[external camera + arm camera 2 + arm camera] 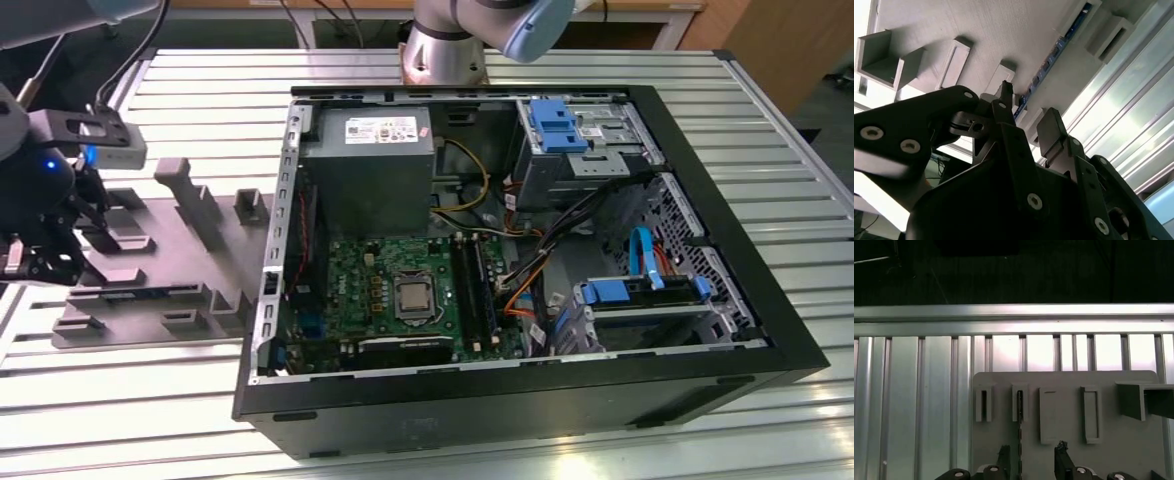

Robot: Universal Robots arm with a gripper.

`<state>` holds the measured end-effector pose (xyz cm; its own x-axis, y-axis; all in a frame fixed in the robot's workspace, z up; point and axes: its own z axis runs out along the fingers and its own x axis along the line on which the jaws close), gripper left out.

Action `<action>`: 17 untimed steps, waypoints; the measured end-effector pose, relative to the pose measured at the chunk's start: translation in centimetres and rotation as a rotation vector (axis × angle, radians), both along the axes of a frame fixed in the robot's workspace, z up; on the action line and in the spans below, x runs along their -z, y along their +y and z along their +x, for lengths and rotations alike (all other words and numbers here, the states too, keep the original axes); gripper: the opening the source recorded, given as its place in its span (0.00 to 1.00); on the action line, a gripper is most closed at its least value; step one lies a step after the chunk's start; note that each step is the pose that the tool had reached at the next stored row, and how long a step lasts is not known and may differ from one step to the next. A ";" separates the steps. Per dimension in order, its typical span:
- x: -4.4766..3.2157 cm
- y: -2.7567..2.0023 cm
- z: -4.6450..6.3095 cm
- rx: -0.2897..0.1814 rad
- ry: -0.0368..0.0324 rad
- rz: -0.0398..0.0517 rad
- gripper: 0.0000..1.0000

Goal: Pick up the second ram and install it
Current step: 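Pick up the second ram and move it above second insertion slot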

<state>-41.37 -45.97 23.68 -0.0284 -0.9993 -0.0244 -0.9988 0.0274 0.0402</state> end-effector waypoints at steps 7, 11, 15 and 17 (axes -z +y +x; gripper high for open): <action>0.97 -0.26 0.0 -0.004 0.0000 -0.0015 0.47; 1.65 -0.27 0.0 -0.007 0.0001 -0.0018 0.47; 2.26 -0.30 0.0 -0.010 0.0000 -0.0017 0.47; 2.57 -0.34 0.0 -0.012 -0.0001 -0.0016 0.47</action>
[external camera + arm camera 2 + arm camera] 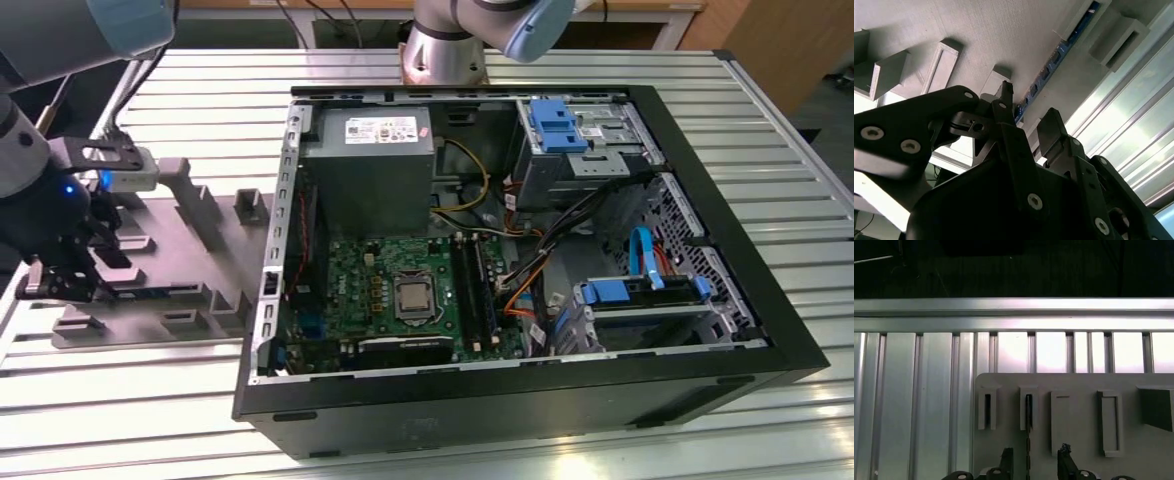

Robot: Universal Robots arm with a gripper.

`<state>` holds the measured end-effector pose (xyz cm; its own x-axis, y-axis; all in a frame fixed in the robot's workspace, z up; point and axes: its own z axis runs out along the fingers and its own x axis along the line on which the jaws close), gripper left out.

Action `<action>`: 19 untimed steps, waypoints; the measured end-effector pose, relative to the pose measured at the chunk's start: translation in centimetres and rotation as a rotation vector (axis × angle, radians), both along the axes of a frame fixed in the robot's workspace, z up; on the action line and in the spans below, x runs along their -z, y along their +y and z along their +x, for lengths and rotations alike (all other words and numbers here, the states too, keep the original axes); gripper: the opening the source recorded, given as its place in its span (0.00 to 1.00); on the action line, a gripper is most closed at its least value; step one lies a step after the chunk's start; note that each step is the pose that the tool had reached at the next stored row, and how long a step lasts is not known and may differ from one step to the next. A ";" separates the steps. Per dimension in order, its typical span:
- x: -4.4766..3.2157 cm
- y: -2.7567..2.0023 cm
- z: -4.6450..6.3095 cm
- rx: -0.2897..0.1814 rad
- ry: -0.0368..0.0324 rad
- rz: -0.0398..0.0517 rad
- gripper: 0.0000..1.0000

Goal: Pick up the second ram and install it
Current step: 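Pick up the second ram and move it above second insertion slot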

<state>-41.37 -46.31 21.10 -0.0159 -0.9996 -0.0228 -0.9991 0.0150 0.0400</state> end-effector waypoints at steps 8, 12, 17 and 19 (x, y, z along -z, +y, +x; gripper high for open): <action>0.65 -0.14 0.0 -0.008 0.0002 -0.0002 0.46; 0.69 -0.14 0.0 -0.008 -0.0001 -0.0001 0.39; 1.22 -0.17 0.0 -0.015 -0.0005 0.0000 0.39; 1.42 -0.18 0.0 -0.019 -0.0008 -0.0001 0.39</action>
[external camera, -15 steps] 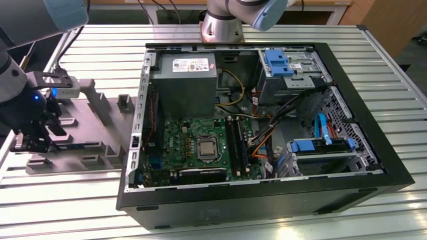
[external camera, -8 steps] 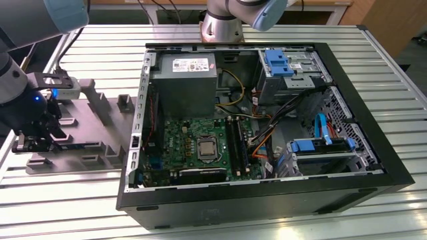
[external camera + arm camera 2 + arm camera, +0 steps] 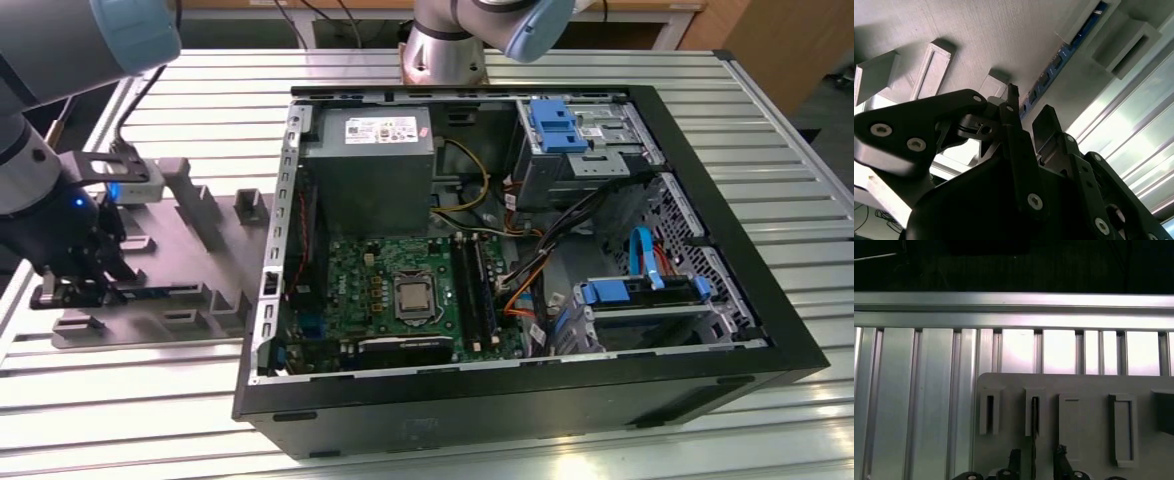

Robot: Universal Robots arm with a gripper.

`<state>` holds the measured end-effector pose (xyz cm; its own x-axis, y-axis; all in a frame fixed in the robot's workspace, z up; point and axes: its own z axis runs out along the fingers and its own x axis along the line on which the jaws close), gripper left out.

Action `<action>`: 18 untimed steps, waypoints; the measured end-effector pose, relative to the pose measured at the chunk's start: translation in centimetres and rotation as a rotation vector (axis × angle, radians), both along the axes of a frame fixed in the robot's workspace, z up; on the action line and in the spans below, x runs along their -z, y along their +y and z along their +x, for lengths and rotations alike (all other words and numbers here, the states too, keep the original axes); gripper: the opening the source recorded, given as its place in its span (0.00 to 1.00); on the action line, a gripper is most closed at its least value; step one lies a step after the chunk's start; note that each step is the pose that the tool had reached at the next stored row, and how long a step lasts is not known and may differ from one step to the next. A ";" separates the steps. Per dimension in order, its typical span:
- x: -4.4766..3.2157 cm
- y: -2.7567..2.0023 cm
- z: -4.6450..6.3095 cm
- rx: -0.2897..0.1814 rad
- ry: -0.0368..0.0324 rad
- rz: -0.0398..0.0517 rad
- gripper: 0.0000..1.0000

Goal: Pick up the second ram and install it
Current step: 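Pick up the second ram and move it above second insertion slot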

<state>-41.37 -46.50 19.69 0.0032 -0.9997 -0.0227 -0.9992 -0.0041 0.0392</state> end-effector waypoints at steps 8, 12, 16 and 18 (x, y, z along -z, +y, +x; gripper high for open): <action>0.43 -0.01 0.1 -0.008 -0.0005 -0.0002 0.39; 0.51 0.00 0.1 -0.008 -0.0007 0.0000 0.38; 0.62 0.00 0.1 -0.008 -0.0008 0.0001 0.31; 0.67 0.00 0.1 -0.008 -0.0007 0.0000 0.31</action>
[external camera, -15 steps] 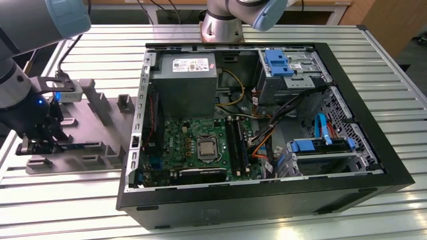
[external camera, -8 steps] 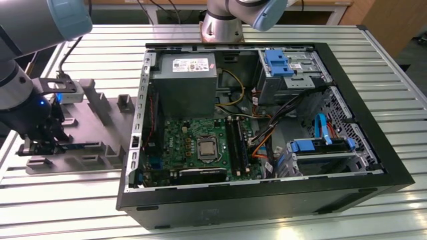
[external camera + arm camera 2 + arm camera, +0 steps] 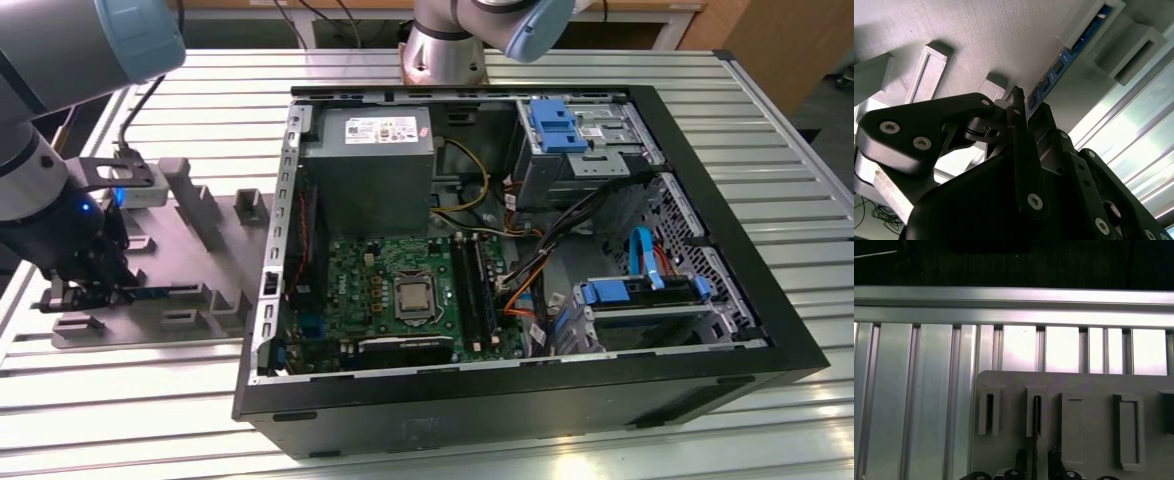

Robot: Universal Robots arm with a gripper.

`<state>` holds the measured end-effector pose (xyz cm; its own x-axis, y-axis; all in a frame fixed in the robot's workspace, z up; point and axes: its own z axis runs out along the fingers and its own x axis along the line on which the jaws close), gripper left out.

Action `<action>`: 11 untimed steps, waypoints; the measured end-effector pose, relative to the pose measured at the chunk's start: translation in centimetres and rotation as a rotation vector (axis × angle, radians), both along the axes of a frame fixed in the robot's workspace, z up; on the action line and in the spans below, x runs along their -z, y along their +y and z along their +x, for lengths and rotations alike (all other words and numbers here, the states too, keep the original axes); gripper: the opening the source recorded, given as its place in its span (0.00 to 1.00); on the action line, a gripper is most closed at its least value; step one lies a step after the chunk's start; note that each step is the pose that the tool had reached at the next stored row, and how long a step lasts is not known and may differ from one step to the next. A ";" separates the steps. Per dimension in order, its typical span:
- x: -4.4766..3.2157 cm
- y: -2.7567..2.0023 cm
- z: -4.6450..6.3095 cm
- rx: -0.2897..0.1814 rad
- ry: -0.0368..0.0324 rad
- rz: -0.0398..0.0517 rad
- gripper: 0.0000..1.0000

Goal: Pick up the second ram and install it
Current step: 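Pick up the second ram and move it above second insertion slot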

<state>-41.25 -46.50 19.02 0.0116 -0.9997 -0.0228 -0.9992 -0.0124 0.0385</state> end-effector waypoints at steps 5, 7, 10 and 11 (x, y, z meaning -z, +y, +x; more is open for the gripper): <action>0.05 0.00 0.0 0.000 0.0000 0.0000 0.31; 0.06 0.00 0.0 -0.001 0.0000 0.0000 0.31; 0.08 0.00 0.0 -0.001 0.0000 0.0000 0.22; 0.08 0.00 0.0 -0.001 0.0000 -0.0001 0.22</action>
<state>-41.25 -46.50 18.94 0.0123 -0.9997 -0.0227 -0.9992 -0.0132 0.0385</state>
